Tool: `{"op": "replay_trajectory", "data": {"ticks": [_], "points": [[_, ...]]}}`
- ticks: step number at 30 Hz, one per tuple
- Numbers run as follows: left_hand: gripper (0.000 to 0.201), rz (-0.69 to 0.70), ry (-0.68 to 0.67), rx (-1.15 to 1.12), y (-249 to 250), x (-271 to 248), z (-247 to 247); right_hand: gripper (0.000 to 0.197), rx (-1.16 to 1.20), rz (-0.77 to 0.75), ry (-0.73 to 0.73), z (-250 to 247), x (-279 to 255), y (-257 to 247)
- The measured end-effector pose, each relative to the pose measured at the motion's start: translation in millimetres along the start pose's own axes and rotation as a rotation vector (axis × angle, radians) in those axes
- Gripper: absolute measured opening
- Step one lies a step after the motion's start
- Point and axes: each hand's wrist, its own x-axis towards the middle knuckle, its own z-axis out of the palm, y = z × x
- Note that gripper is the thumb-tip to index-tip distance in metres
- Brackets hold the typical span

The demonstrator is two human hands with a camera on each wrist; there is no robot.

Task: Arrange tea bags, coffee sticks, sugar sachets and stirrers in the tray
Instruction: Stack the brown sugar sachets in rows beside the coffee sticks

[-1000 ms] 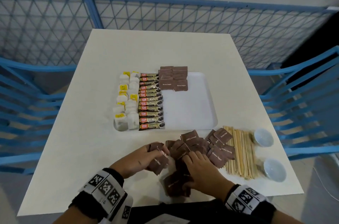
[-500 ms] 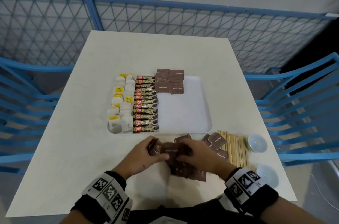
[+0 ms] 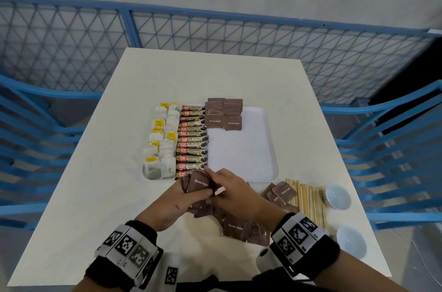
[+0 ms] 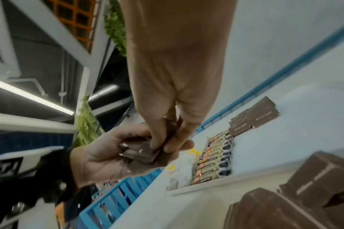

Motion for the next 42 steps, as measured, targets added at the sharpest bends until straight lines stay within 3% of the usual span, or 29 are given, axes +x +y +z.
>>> {"op": "replay_trajectory", "data": {"ticks": [5,9,12,15,18,22,25,28,32,36,39,42], "points": [[0.051,0.032,0.018,-0.087,-1,-5,-5,0.074,-0.157,0.024,-0.038,-3,-9,15],[0.046,0.064,0.021,-0.139,2,-6,-11,0.09,-0.706,0.008,-0.277,-2,-18,39],[0.053,0.067,0.018,-0.161,3,-5,-15,0.094,-0.883,-0.056,-0.348,6,-17,50],[0.06,0.086,0.018,-0.181,8,-4,-15,0.082,-0.929,-0.083,-0.327,11,-15,51],[0.069,0.103,0.017,-0.205,12,-4,-15,0.052,-0.945,-0.124,-0.295,12,-14,51],[0.058,0.107,0.028,-0.27,9,-5,-15,0.031,-0.924,-0.187,-0.286,14,-15,54],[0.052,0.098,0.032,-0.315,7,-5,-14,0.029,-0.825,-0.15,-0.276,11,-15,50],[0.055,0.078,0.079,-0.286,8,-4,-12,0.025,-0.384,0.012,-0.122,-5,-14,33],[0.082,0.082,0.12,-0.241,11,1,-8,0.023,0.112,0.158,0.06,-33,-7,6],[0.093,0.103,0.076,-0.238,20,1,0,0.029,0.503,0.116,0.021,-42,0,-12],[0.083,0.082,0.002,-0.253,27,0,5,0.026,0.557,0.085,0.002,-39,4,-21],[0.054,0.05,-0.023,-0.278,34,-1,2,0.025,0.424,0.039,0.051,-33,9,-23]]}}
